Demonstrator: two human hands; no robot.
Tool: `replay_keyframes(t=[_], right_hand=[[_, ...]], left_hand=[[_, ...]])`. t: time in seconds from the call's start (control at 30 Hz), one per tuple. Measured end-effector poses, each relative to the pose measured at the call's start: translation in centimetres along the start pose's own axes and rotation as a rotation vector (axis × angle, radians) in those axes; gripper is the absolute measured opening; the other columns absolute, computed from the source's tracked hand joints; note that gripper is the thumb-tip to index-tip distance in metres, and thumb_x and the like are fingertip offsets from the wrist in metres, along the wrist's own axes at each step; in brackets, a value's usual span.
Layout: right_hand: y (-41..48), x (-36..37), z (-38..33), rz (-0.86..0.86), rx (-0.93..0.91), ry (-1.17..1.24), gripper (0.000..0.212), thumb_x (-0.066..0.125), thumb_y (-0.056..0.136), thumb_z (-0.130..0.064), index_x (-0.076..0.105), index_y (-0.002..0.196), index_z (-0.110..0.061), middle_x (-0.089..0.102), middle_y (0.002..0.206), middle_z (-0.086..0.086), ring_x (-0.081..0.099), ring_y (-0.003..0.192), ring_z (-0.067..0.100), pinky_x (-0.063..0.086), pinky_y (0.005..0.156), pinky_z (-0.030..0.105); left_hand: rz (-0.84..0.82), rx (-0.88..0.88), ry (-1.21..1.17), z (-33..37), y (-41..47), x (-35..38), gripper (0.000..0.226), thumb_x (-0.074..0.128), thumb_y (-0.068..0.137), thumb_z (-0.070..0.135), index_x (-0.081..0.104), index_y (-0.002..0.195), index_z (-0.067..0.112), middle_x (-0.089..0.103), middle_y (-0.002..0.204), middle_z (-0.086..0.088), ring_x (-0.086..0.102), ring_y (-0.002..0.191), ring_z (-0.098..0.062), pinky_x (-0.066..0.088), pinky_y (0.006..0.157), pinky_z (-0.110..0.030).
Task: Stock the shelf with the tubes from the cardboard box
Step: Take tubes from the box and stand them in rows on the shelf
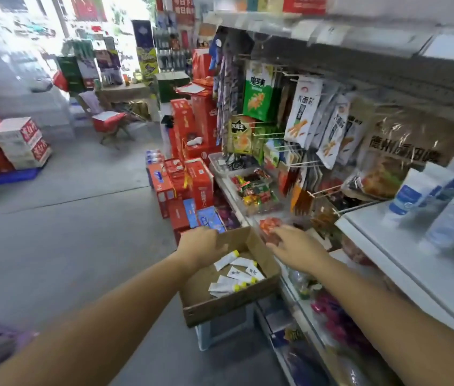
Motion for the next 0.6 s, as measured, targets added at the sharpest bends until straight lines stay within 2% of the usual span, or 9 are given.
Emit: replay_keyframes(t=[0.17,0.3,0.43,0.5,0.6], right_hand=[[4.5,4.8,-0.5,-0.113,-0.031,0.036,0.048,0.049,0.095,-0.049,0.053,0.134,-0.02,0.056,0.125,0.0,0.056,0.112,0.021,0.049,0.09,0.036],[8.4,8.3,0.6,-0.179,-0.047,0.045,0.048,0.047,0.093,-0.054,0.055,0.128,-0.022,0.057,0.118,0.0,0.057,0.109,0.022,0.05,0.087,0.04],[12.9,12.3,2.6,-0.261,-0.052,0.059,0.045,0.047,0.093,-0.052,0.056,0.125,-0.022,0.057,0.114,0.0,0.057,0.106,0.022,0.05,0.084,0.041],[15.1,14.9,4.0,-0.278,-0.059,0.078,0.041,0.049,0.095,-0.046,0.057,0.125,-0.02,0.058,0.115,0.002,0.057,0.107,0.023,0.047,0.083,0.035],[17.9,19.2,6.2,-0.335,-0.06,0.118,0.04,0.052,0.098,-0.035,0.054,0.133,-0.016,0.056,0.122,0.004,0.052,0.115,0.022,0.032,0.077,0.023]], left_hand=[[-0.075,-0.069,-0.026,-3.9,2.2,5.0,0.051,0.048,0.088,0.061,0.065,0.112,0.02,0.069,0.107,-0.001,0.067,0.095,-0.024,0.053,0.076,-0.034],[-0.178,-0.117,-0.104,-5.2,4.6,9.2,0.04,0.049,0.091,0.049,0.07,0.101,0.017,0.069,0.102,-0.002,0.066,0.089,-0.021,0.048,0.069,-0.031],[-0.243,-0.19,-0.159,-5.6,8.3,13.1,0.035,0.046,0.092,0.045,0.07,0.086,0.02,0.068,0.085,0.002,0.063,0.074,-0.014,0.056,0.068,-0.03],[-0.241,-0.221,-0.174,-5.8,10.4,15.5,0.033,0.047,0.093,0.045,0.068,0.084,0.02,0.066,0.083,0.004,0.062,0.073,-0.013,0.057,0.069,-0.031],[-0.276,-0.247,-0.179,-5.6,12.8,20.1,0.031,0.049,0.093,0.046,0.065,0.086,0.019,0.065,0.087,0.002,0.06,0.075,-0.016,0.053,0.068,-0.032]])
Point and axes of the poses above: each hand's wrist, its own y-axis towards the middle knuckle, its own x-axis out of the palm, z = x × y, the point moved 1 cm from there along y, towards the middle knuckle
